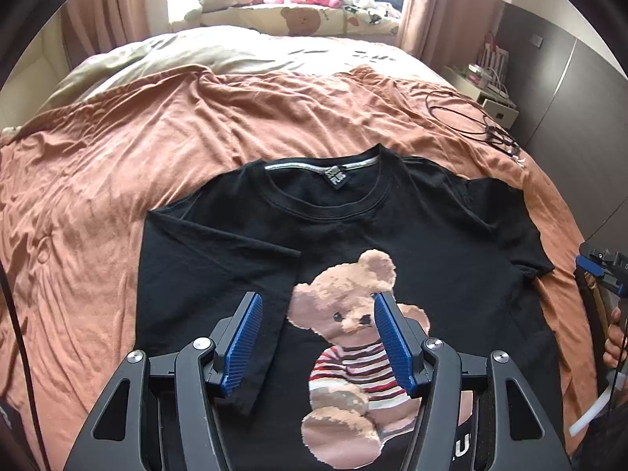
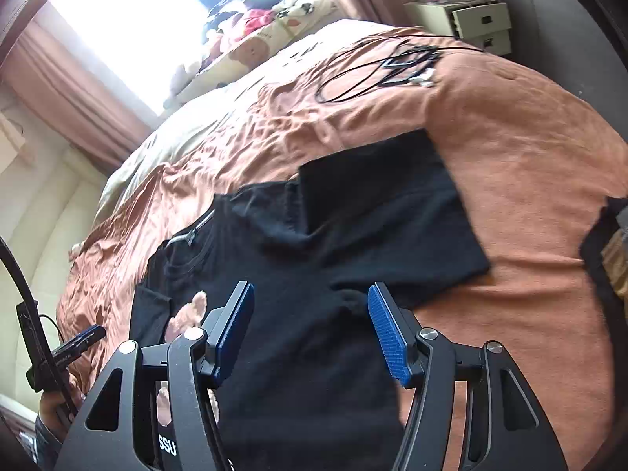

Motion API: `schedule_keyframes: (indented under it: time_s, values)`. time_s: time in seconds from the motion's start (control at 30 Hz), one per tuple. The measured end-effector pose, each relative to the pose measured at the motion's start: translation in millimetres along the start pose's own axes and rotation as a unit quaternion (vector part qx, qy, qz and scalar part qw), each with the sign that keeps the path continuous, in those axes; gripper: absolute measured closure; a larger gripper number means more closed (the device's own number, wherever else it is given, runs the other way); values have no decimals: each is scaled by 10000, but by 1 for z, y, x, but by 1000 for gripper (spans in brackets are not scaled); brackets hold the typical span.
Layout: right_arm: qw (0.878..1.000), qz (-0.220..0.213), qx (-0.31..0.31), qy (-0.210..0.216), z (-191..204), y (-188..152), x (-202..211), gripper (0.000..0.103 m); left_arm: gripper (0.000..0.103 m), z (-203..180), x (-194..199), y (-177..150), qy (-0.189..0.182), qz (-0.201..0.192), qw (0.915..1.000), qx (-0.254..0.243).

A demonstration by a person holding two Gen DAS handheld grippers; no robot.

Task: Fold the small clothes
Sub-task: 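Move the right tool across the shirt to the other sleeve, then grasp the other sleeve hem with the right tool and lift it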

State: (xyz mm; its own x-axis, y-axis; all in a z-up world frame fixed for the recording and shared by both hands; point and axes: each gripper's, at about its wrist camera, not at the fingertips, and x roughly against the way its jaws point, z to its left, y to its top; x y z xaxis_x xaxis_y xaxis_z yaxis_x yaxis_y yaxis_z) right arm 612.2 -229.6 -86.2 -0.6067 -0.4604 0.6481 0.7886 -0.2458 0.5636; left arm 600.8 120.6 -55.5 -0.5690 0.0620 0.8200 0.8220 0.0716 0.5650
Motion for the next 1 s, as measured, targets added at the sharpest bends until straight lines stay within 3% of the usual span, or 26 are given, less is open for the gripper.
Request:
schedule_keyframes:
  time_s: [0.17,0.37,0.43,0.7,0.9,0.97,1.0]
  values:
    - [9992,-152,-377,-7,-31,-5,15,44,42,-33,-6,13,-128,-4,9998,-139]
    - [9955,-175,-929,-17,-70,-12,6,45,42,-78,-22,25,-280,-37,9991,-323]
    - [9941,-94,-1079,103,-80,-14,-3,58,42,-92,-29,27,-352,-23,9986,-398]
    - [9881,58,-1526,197,-112,-9,-27,62,42,-133,-60,29,-626,44,9966,-534]
    - [9858,96,-1650,290,-119,0,-40,63,63,-150,-84,31,-778,152,9958,-467]
    - [9855,51,-1663,340,-120,3,-44,67,68,-156,-91,30,-841,201,9954,-414]
    - [9858,42,-1641,350,-122,3,-46,76,72,-159,-94,29,-872,216,9952,-398]
